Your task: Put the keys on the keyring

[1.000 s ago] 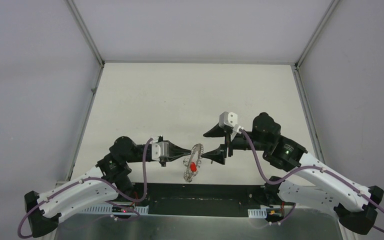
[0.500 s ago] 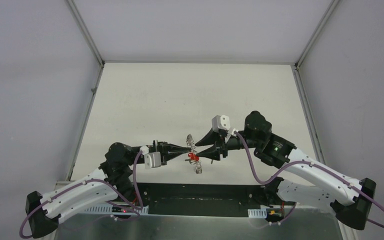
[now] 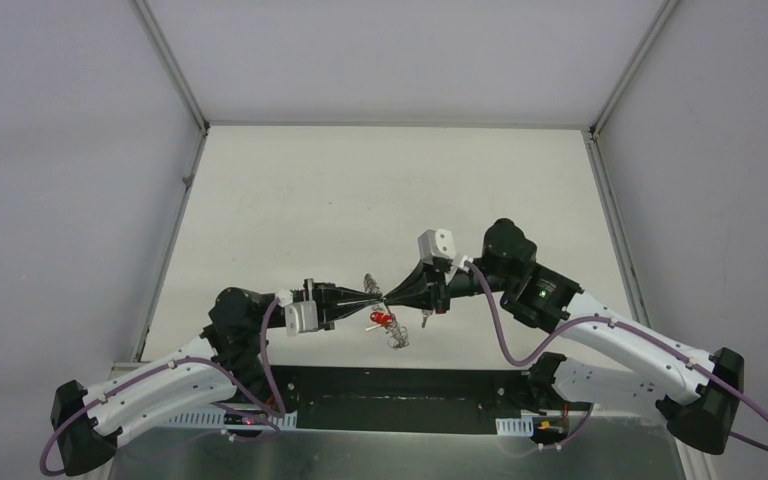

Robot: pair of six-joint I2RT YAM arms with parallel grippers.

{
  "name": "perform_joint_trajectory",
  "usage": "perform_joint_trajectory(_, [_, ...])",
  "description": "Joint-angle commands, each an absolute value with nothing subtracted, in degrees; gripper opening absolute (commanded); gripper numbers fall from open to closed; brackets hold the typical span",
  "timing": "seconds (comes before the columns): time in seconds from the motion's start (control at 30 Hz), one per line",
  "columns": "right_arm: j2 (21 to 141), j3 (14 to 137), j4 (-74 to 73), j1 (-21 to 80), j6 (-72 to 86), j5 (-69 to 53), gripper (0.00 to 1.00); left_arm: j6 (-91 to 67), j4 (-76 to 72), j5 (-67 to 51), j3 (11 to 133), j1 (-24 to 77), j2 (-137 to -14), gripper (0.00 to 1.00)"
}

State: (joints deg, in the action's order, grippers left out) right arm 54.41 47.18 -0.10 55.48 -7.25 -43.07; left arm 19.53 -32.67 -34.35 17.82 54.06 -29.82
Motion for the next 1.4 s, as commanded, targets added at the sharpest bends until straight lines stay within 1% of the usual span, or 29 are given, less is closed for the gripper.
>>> perform_joint_trajectory(0.0, [54.14,47.80,2.07,55.42,-7.15,-43.95,0.00,18.92,-37.39,-33.56,17.88,54.60,-28.71,0.00])
perform_joint_trajectory(0.03, [53.94,47.73,1.50,55.44,-7.38,-43.87,0.00,18.90,-36.38,-33.27,18.01,54.63,-28.39,0.01])
perform_joint_trajectory(0.07, [53.62,47.80,0.74,55.46,-7.71,-43.52,0.00,18.90,-35.13,-32.84,18.14,54.63,-27.98,0.09])
perform_joint_trajectory(0.2, [52.46,48.75,-4.15,55.45,-9.52,-42.57,0.00,19.68,-26.05,-30.22,20.14,54.66,-25.02,0.30])
perform_joint_trajectory(0.27, [52.35,49.79,-7.32,55.46,-10.57,-42.13,0.00,20.62,-20.30,-29.32,21.69,54.61,-23.94,0.35])
perform_joint_trajectory(0.33, [52.85,51.33,-11.08,55.47,-11.46,-42.10,0.00,21.39,-15.04,-28.76,23.41,54.65,-23.49,0.37])
perform_joint_trajectory(0.53, [56.81,58.31,-22.70,55.41,-11.78,-41.01,0.00,22.43,-4.79,-29.70,27.81,54.63,-25.98,0.38])
perform_joint_trajectory(0.83, [66.09,68.90,-37.60,55.47,-10.50,-39.02,0.00,21.91,-0.27,-34.37,32.77,54.61,-34.46,0.38])
perform_joint_trajectory(1.1, [69.32,70.79,-39.37,55.45,-9.26,-40.68,0.00,20.64,-0.33,-35.12,33.70,54.66,-37.53,0.36])
perform_joint_trajectory(1.23, [69.50,70.75,-38.17,55.46,-8.85,-40.86,0.00,19.65,-0.26,-35.55,33.92,54.59,-38.93,0.27])
perform_joint_trajectory(1.37, [69.86,70.91,-37.32,55.46,-8.34,-40.98,0.00,17.94,-1.40,-36.30,34.05,54.65,-40.61,0.26])
